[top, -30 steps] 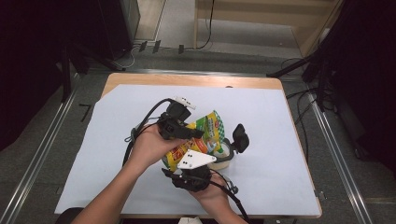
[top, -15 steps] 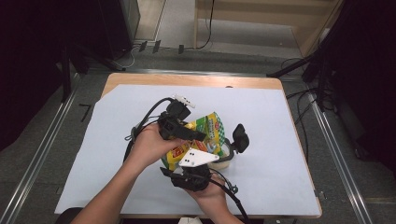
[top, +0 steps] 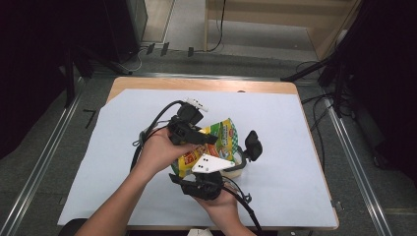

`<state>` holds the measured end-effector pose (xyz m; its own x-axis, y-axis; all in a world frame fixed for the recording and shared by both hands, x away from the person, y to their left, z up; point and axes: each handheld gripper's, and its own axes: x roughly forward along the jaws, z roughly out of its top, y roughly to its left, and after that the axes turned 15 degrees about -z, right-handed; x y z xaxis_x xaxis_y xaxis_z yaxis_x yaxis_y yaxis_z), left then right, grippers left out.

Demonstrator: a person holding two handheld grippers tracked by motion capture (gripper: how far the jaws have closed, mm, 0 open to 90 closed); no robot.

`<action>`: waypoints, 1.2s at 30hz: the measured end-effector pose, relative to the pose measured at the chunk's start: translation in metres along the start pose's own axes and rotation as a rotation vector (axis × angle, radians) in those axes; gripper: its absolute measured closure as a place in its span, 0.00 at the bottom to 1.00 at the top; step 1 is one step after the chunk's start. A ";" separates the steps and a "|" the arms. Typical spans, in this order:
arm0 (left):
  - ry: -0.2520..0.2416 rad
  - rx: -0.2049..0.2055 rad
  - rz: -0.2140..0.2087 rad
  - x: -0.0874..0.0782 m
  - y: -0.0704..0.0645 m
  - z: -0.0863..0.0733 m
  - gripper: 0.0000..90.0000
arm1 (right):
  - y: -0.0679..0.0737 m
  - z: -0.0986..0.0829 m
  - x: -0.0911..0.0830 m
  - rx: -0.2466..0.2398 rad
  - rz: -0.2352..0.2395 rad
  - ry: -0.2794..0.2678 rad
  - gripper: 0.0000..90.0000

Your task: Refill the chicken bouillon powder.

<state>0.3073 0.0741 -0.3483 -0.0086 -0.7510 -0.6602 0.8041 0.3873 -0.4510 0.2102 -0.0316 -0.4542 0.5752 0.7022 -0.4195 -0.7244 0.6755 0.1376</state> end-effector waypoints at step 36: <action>-0.024 -0.021 -0.009 -0.003 0.005 0.006 0.82 | -0.004 0.008 0.002 -0.055 -0.006 0.015 0.72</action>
<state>0.3144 0.0753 -0.3449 -0.0014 -0.7674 -0.6412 0.7916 0.3910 -0.4696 0.2169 -0.0311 -0.4486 0.5745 0.6943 -0.4334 -0.7408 0.6663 0.0853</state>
